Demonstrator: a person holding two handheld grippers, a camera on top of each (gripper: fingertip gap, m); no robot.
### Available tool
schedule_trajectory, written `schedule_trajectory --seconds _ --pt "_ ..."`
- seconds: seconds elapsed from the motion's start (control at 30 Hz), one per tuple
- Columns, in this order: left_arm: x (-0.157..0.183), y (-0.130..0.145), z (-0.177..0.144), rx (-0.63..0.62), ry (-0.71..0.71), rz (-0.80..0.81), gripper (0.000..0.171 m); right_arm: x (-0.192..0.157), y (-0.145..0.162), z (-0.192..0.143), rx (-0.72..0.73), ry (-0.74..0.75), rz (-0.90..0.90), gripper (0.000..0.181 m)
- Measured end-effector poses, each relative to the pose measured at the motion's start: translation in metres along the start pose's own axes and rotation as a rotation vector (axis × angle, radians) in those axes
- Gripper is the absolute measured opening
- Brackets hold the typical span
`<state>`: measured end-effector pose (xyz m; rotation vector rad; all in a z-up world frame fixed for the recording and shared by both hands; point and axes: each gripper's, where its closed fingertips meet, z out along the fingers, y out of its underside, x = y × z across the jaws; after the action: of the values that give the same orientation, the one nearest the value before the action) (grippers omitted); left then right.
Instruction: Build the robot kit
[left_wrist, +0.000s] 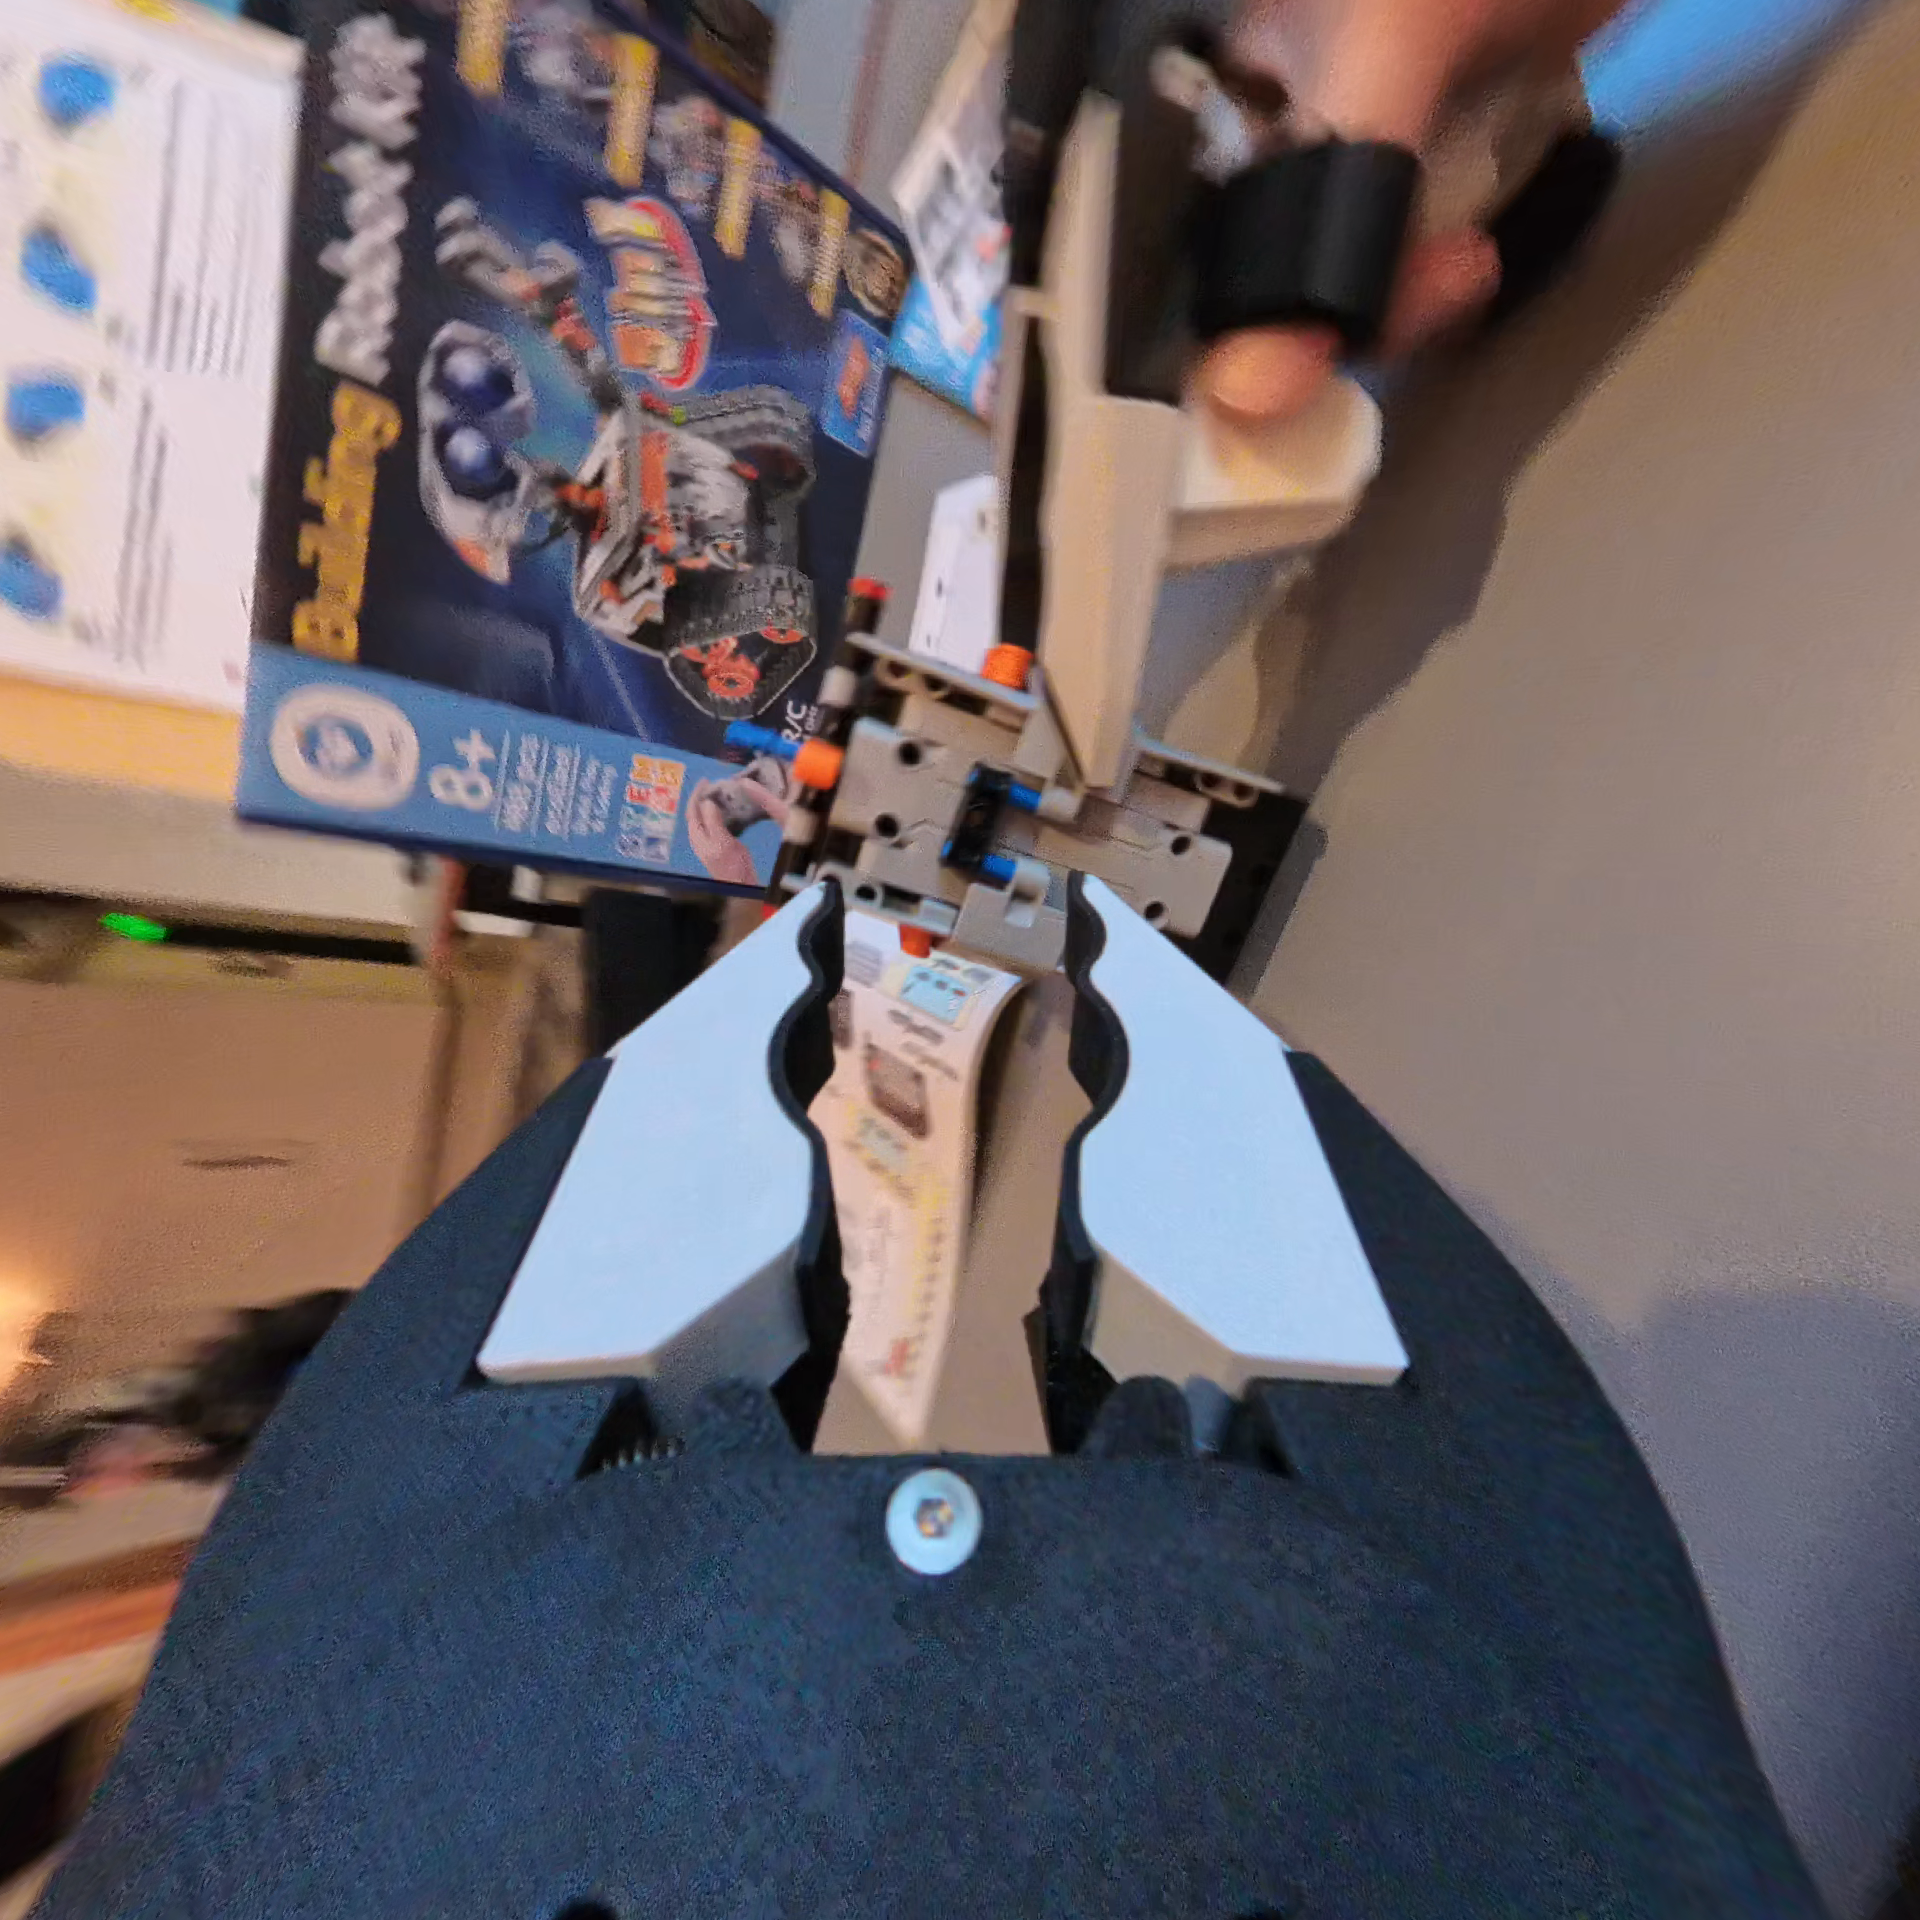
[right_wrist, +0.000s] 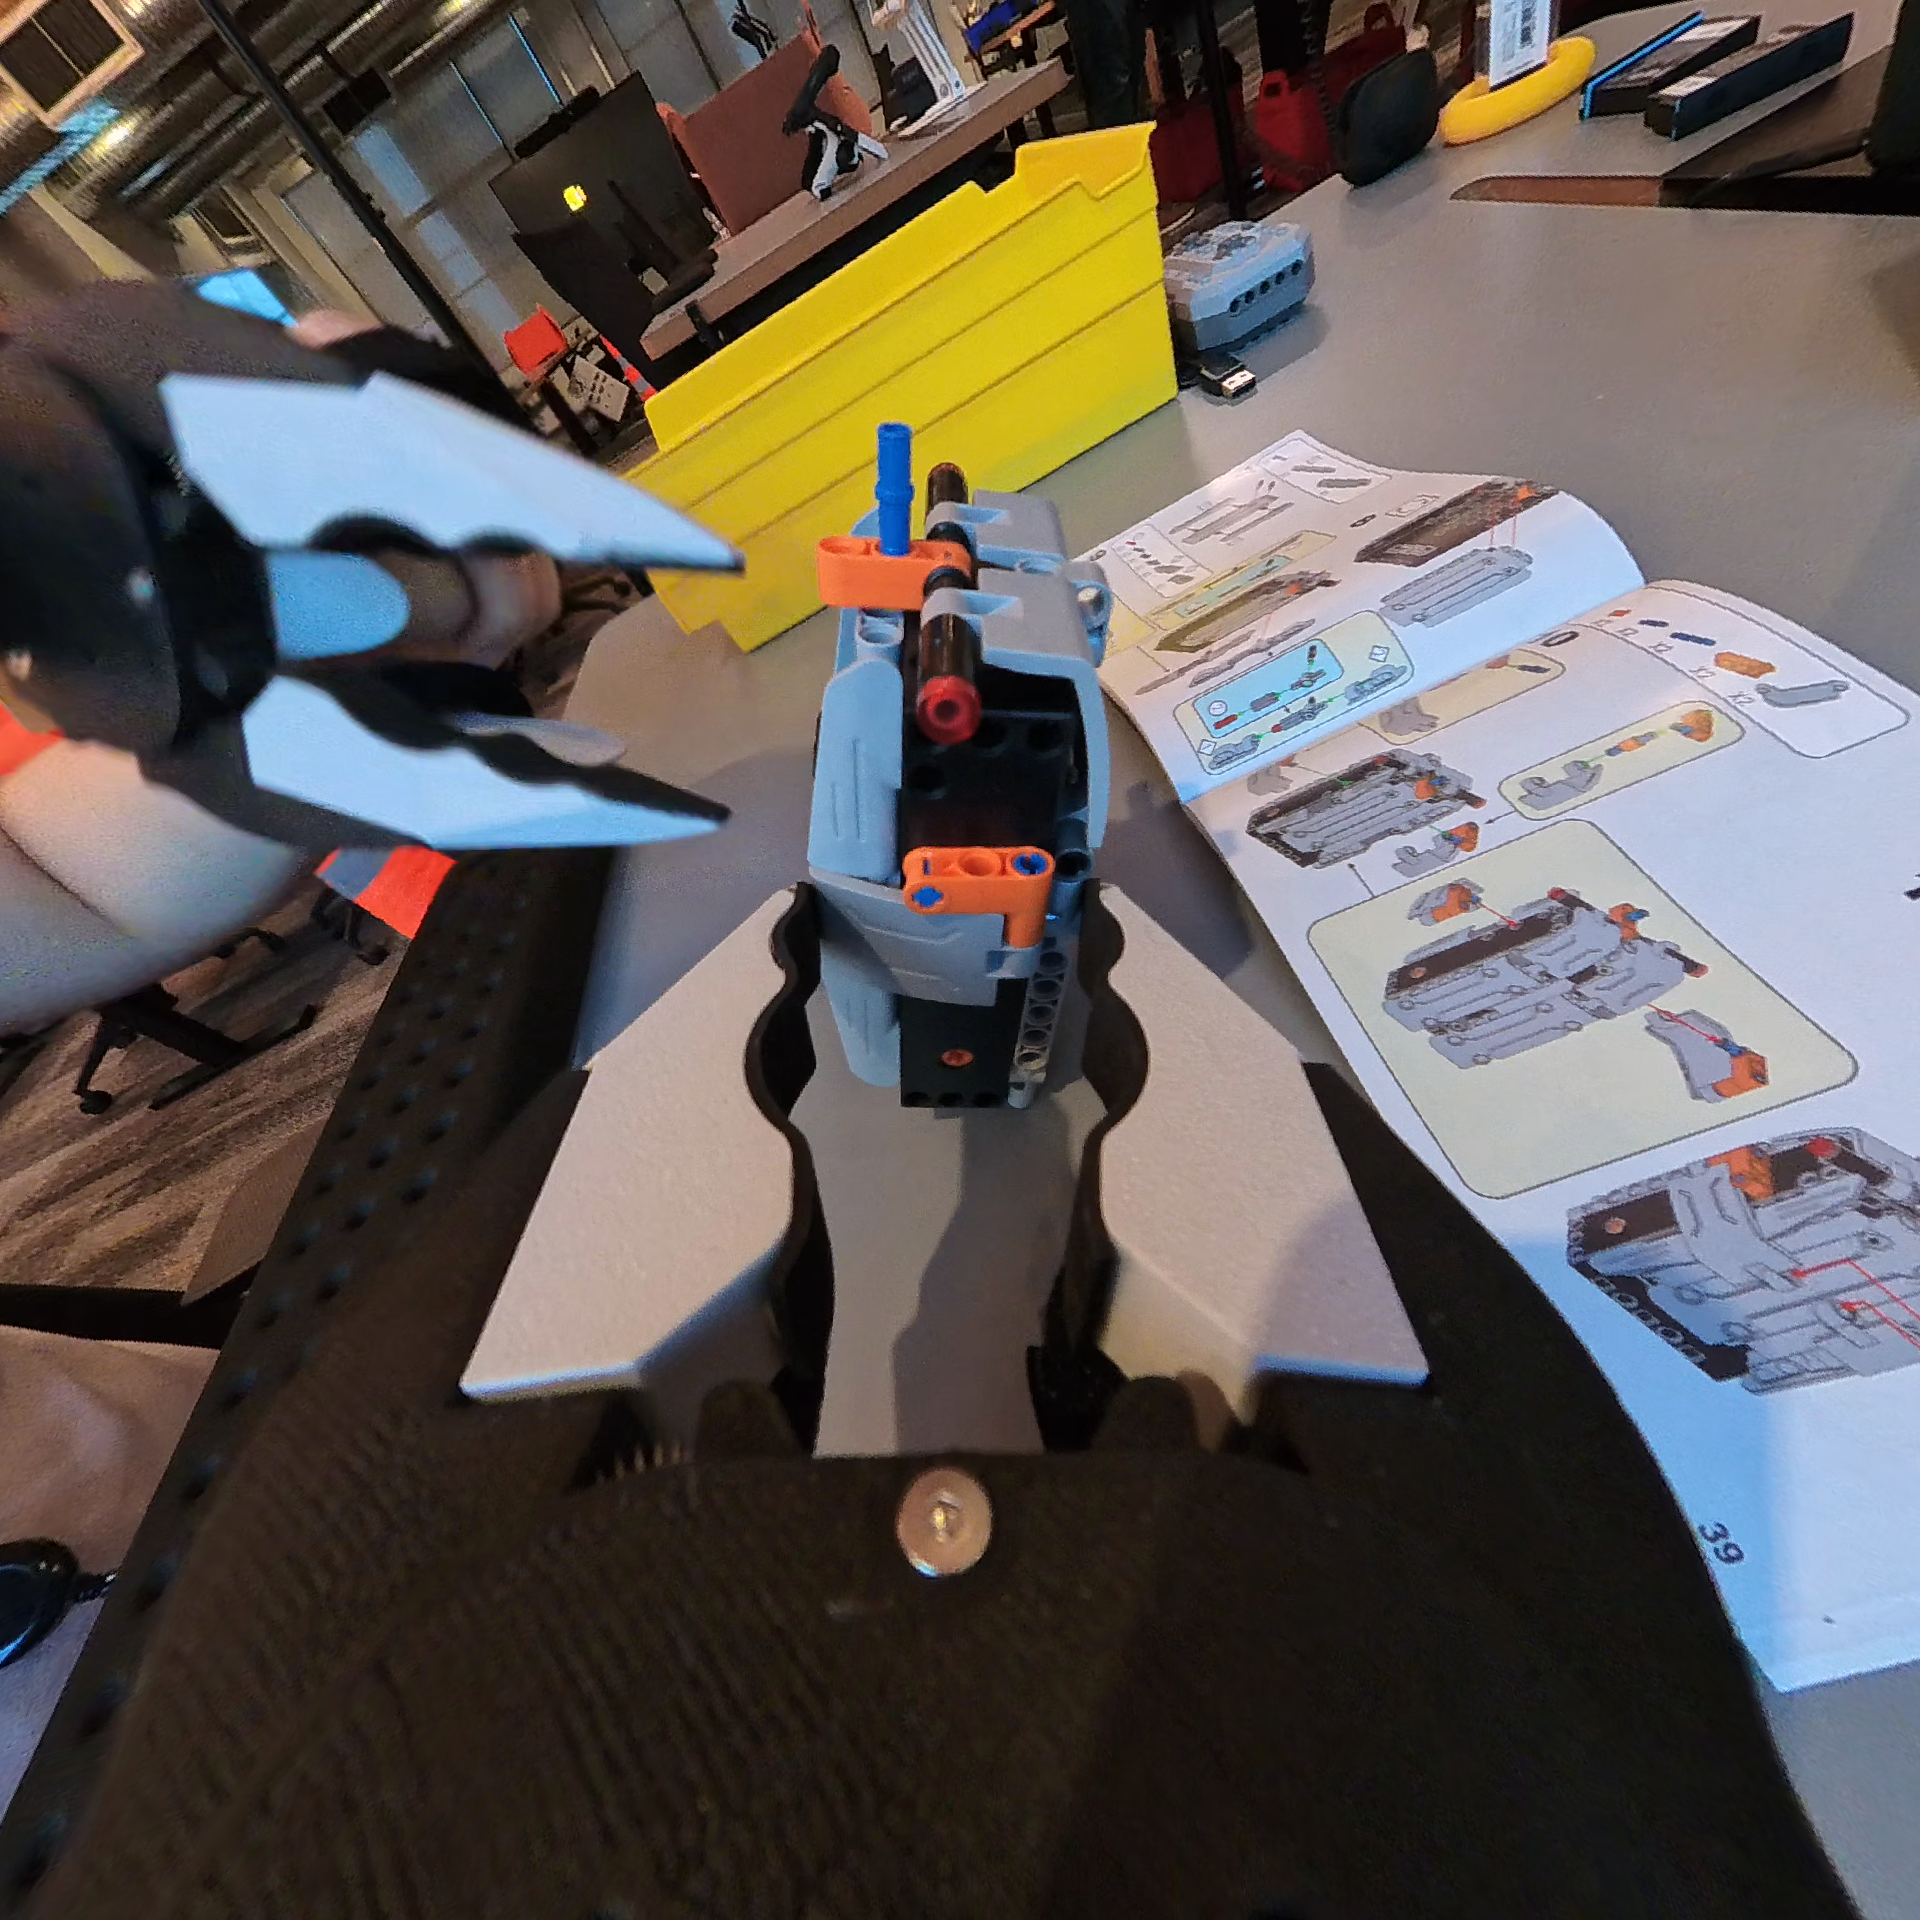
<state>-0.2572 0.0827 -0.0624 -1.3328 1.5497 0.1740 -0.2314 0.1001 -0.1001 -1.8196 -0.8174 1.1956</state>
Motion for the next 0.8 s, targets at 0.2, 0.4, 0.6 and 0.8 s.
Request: schedule_trajectory --seconds 0.2,0.4,0.6,0.8 --pt "0.012 0.029 0.008 0.221 0.33 -0.69 0.07 -0.002 0.001 -0.001 -0.013 -0.022 -0.037 0.05" --pt "0.029 0.027 0.019 0.312 0.585 -0.815 0.073 -0.008 0.005 -0.007 -0.033 -0.082 -0.043 0.05" --pt "0.04 0.014 0.017 0.384 0.633 -0.783 0.064 -0.026 0.013 -0.006 -0.062 -0.19 -0.024 0.049" --pt "0.056 0.006 0.004 0.403 0.642 -0.735 0.054 -0.043 0.022 -0.006 -0.093 -0.204 -0.121 0.05"
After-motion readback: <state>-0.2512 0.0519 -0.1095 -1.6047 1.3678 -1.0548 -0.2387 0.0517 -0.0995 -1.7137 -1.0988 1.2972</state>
